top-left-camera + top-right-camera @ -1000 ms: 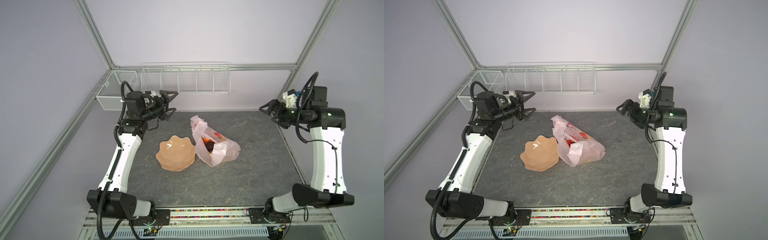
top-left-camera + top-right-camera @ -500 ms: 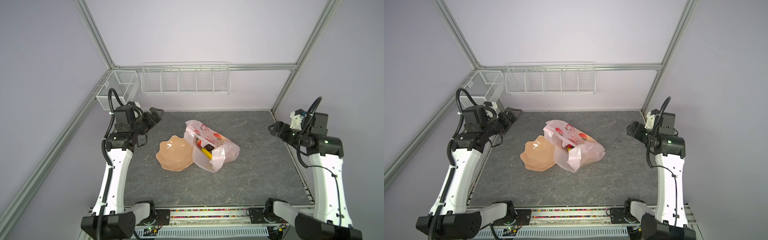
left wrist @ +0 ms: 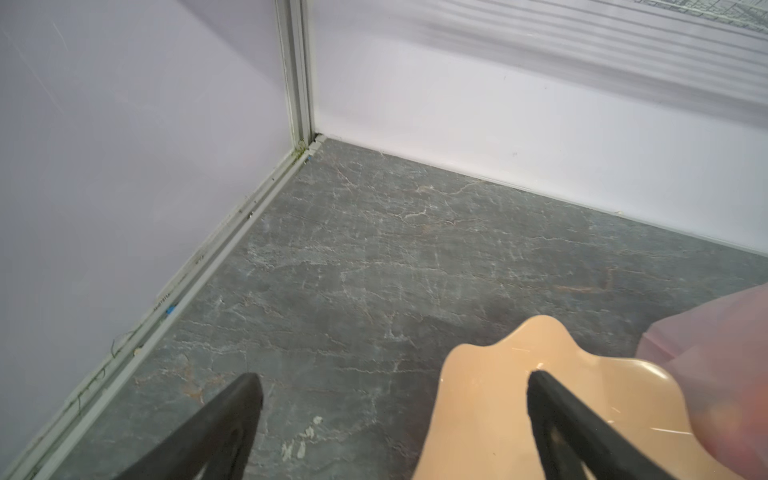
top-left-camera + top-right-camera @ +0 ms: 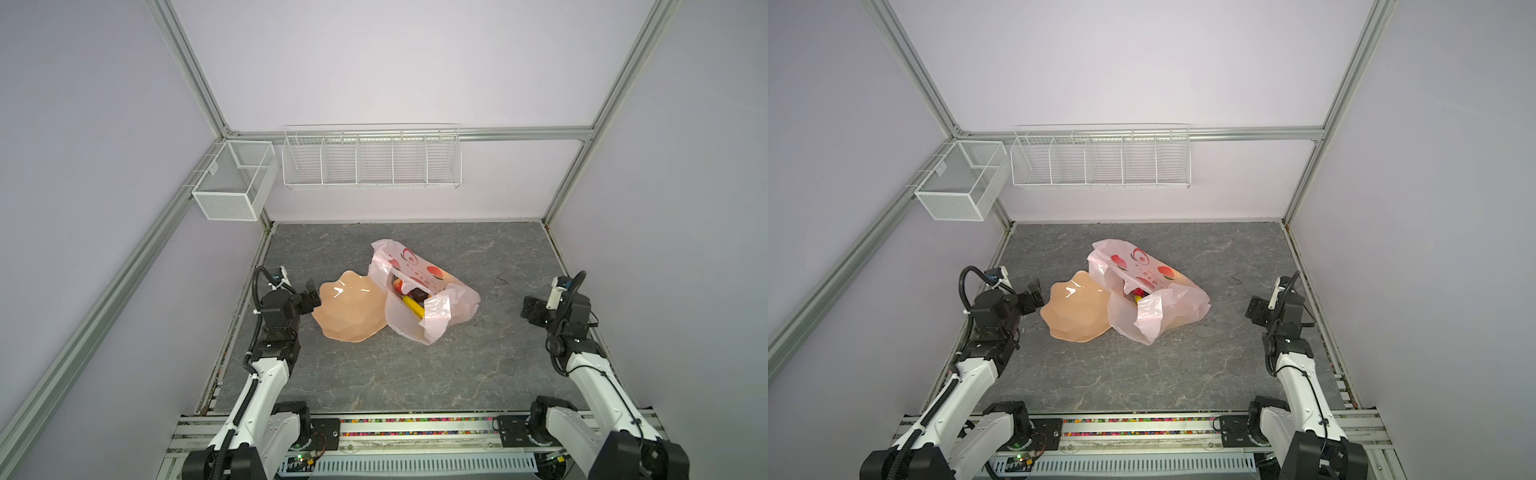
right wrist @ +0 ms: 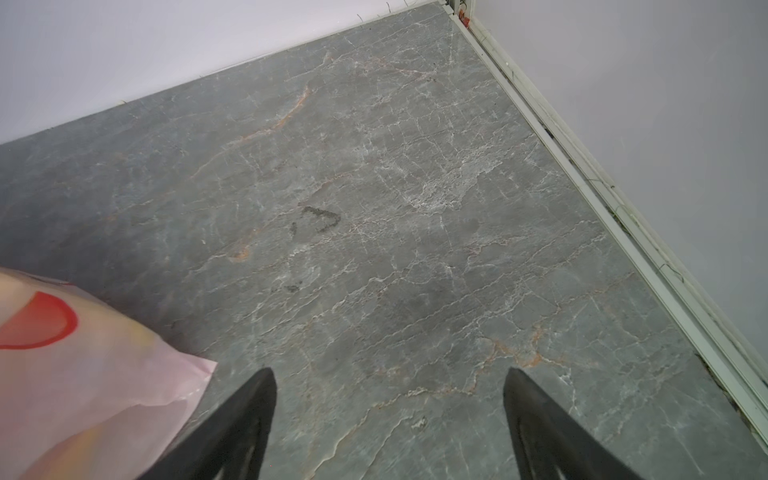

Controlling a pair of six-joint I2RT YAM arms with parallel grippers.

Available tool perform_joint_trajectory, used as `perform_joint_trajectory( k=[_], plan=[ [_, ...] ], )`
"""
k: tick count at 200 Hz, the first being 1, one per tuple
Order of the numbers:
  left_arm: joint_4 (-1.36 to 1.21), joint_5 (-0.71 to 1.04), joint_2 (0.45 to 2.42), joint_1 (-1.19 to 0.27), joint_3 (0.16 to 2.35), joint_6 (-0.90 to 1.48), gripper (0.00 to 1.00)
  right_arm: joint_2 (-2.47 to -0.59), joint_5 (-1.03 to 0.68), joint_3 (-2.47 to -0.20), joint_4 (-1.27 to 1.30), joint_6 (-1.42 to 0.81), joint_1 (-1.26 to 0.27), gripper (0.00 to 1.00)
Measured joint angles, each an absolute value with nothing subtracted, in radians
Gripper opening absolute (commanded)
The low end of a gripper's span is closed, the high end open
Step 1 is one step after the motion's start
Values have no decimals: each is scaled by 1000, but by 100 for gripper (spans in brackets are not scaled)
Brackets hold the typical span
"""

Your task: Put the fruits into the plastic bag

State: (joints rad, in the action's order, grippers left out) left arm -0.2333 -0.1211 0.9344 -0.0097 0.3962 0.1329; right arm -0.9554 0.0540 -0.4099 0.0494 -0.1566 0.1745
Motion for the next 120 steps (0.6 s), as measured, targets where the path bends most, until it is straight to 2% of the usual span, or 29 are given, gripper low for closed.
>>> perform_joint_trajectory(
  k=[61, 91, 120],
  plan=[
    [-709, -100, 1160, -6, 213, 71, 99, -1098, 72, -278, 557, -92, 65, 88],
    [-826, -62, 1274, -6, 223, 54, 99, -1243, 116, -244, 767, -34, -16, 88],
    [-901, -28, 1367, -6, 234, 36, 99, -1411, 165, -220, 958, -8, -25, 88]
  ],
)
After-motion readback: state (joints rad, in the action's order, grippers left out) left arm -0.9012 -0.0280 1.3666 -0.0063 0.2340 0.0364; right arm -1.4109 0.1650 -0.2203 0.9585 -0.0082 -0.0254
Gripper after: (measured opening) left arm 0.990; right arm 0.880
